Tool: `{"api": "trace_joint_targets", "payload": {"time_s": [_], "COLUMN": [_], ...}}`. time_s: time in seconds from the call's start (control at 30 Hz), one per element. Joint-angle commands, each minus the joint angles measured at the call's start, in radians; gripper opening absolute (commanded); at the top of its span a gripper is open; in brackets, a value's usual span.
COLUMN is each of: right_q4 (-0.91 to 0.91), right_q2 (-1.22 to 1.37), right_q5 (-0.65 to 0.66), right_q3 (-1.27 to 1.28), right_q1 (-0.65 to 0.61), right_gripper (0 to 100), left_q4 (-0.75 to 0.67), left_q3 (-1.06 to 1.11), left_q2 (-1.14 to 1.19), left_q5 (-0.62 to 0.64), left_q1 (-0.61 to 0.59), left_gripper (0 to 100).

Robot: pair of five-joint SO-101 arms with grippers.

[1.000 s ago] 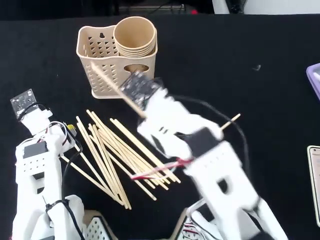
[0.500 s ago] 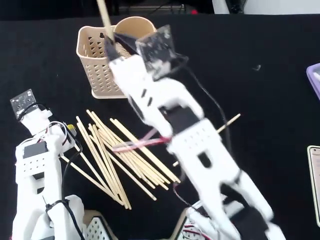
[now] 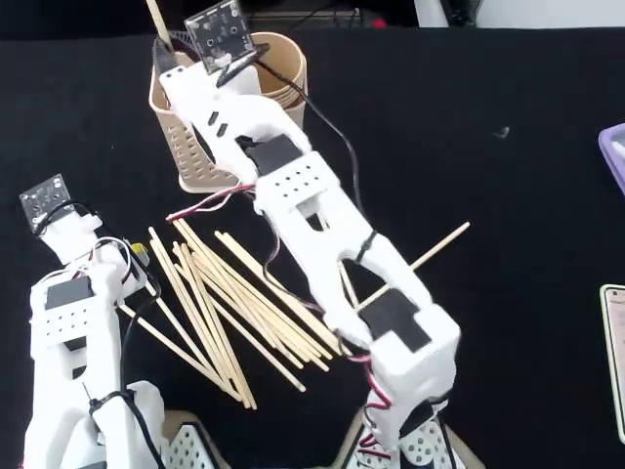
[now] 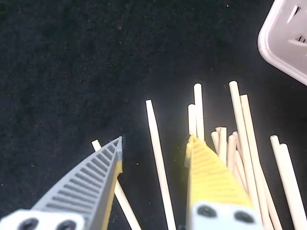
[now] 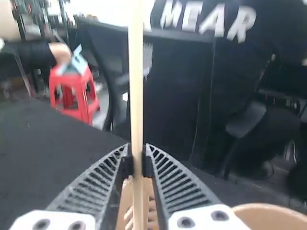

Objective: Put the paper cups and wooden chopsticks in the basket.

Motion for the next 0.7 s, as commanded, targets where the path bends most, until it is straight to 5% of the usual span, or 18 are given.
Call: {"api": "trace_joint_targets", "payload": {"time_s": [0.0,0.33,0.53,0.67], "right_q4": [0.023,0.031,0.198,0.275], "right_q2": [0.004,0.004,0.004,-0.010], "right_q5": [-0.009,-0.011,-0.017,-0.017], "right_q3": [-0.087,-0.050,-0.099,-0.157], "right_q1": [0.008,0.011,0.008,0.002], "right_gripper": [1.1,1.4,16.4,13.3], "left_q4": [-0.009,-0.009,-0.009,-0.009], "left_q3": [-0.004,-0.004,-0.004,-0.005], "left_q2": [-0.026,-0.026,-0.026,-0.026], "left_q5": [0.003,0.003,0.003,0.003], "left_q1": [-0.007,-0.007,-0.007,-0.007], "left_gripper": [22,22,22,22]}}
